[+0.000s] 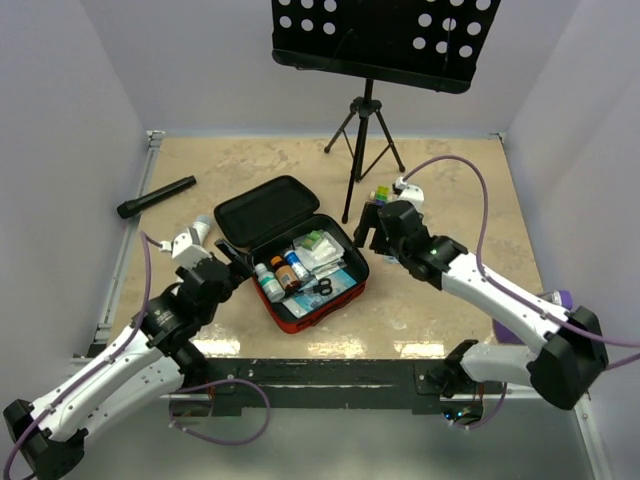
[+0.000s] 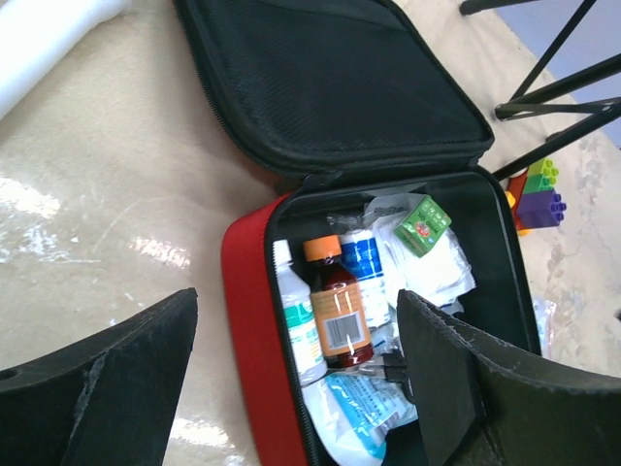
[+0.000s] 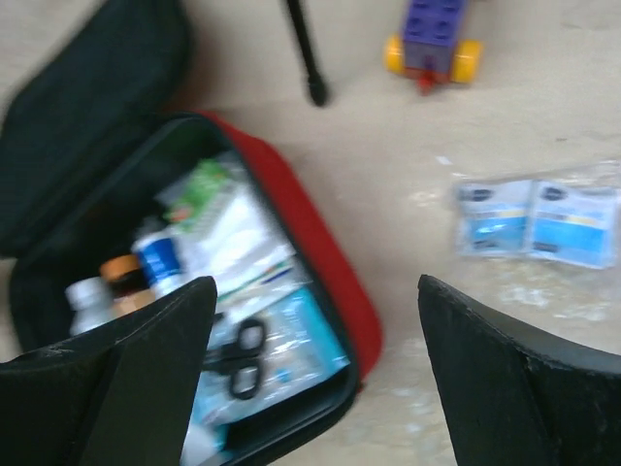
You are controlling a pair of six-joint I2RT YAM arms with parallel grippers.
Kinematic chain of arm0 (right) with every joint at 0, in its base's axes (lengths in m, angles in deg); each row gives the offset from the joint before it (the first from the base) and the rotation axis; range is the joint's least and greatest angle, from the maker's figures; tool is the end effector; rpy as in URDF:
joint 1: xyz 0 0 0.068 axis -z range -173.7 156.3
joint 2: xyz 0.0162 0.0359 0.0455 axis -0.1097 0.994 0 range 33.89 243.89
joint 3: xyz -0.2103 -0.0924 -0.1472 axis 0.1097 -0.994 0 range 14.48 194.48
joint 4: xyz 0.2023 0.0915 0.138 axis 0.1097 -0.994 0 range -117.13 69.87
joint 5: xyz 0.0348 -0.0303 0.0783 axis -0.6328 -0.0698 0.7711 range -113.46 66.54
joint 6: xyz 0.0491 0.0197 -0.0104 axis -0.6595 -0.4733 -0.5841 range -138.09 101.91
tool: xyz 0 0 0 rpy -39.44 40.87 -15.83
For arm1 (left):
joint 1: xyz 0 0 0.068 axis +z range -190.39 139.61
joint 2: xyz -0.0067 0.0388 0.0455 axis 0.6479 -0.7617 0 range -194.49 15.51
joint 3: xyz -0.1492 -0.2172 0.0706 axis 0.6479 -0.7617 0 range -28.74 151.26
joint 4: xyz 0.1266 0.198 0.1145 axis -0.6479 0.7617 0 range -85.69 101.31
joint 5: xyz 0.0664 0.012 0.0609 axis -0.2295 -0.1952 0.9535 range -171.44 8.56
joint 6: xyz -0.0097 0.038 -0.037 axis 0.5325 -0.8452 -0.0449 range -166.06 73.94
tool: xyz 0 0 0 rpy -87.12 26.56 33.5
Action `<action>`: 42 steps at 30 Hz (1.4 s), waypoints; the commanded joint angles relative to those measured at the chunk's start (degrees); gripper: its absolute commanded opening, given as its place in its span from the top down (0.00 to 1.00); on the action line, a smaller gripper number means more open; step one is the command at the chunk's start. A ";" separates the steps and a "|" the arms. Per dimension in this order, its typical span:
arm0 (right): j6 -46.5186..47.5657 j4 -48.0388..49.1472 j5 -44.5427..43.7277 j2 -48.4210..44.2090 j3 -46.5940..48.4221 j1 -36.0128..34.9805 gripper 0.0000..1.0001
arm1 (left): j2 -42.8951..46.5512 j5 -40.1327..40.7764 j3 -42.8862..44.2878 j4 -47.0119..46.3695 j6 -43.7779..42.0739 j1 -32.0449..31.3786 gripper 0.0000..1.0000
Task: Organize the medicine kit
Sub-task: Adjust the medicine box at the center of the board.
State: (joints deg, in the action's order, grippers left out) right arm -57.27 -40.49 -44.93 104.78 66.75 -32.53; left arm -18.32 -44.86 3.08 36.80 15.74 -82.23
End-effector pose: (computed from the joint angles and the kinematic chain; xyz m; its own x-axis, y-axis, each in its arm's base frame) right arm 0.2171 0.1580 0.2742 -0.6084 0.2650 -0.7481 0.0291 0.9494 0.3127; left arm 0.1127 -0.0723 0.2538 -0.3492 -0.6374 -0.6869 -0.2915 0.7706 -0.5668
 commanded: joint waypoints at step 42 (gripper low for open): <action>-19.45 -8.20 -10.25 0.74 -6.39 -20.06 0.56 | 0.87 -2.12 -3.86 -2.34 4.47 1.15 0.11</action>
State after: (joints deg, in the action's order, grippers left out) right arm -78.58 -44.58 -50.38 107.69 57.07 -52.84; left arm -16.74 -46.74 -0.27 35.64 18.95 -81.36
